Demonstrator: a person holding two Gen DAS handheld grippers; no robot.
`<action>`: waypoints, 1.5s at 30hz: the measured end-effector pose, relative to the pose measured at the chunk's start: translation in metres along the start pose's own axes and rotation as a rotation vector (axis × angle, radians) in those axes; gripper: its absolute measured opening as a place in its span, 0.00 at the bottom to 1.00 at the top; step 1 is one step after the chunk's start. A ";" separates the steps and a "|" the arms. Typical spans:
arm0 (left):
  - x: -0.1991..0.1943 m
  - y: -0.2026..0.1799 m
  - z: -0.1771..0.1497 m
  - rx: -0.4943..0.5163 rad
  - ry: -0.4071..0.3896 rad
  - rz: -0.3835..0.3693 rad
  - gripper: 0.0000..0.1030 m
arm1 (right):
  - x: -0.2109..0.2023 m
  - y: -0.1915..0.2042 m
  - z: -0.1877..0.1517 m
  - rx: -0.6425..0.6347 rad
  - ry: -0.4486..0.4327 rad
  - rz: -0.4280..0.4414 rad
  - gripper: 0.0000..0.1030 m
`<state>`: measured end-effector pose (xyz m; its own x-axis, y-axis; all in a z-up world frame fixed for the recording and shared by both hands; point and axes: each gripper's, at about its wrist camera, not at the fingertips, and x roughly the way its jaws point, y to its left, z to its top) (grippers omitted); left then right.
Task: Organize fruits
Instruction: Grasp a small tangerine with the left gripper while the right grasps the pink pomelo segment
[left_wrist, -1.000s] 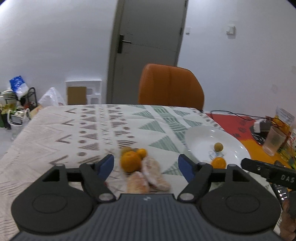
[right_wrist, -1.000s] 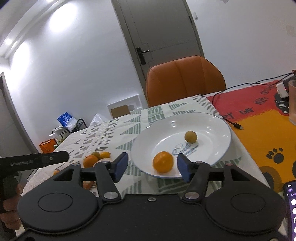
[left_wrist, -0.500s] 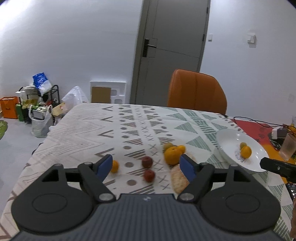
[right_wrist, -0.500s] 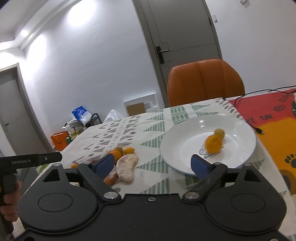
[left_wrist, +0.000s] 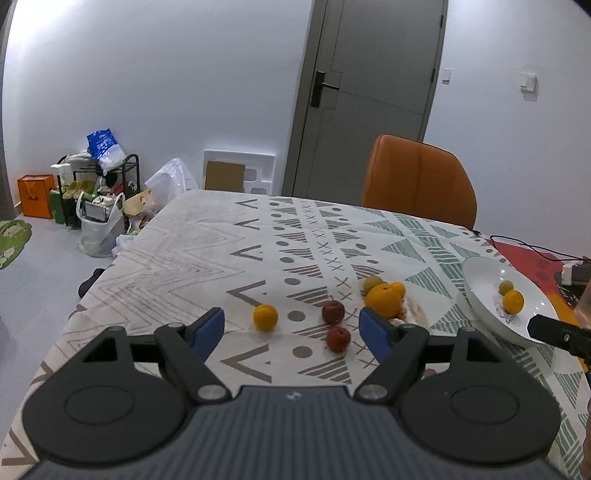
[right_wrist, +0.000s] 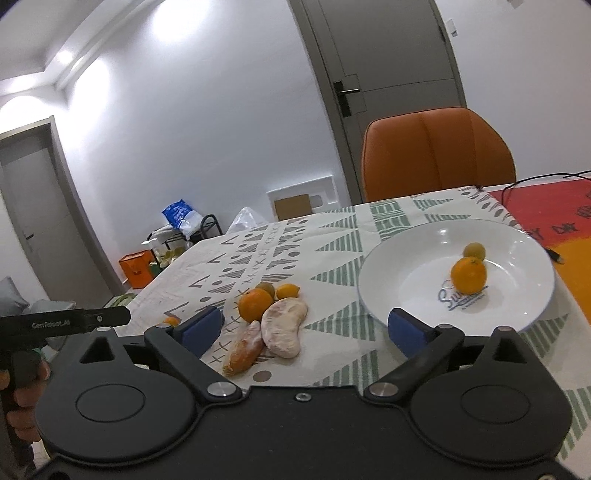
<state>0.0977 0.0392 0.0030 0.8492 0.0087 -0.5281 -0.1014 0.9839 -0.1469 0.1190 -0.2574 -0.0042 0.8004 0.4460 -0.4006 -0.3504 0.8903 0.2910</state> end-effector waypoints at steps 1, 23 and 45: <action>0.002 0.001 0.000 -0.004 0.002 0.002 0.76 | 0.003 0.001 0.000 -0.007 0.007 0.001 0.92; 0.056 0.018 -0.006 -0.066 0.060 0.011 0.65 | 0.063 0.002 -0.008 0.013 0.157 0.023 0.62; 0.093 0.033 -0.005 -0.112 0.099 -0.021 0.28 | 0.112 0.017 -0.005 -0.027 0.227 0.012 0.50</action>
<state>0.1709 0.0714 -0.0552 0.7971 -0.0343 -0.6029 -0.1466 0.9575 -0.2484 0.2000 -0.1915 -0.0484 0.6669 0.4635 -0.5834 -0.3749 0.8854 0.2748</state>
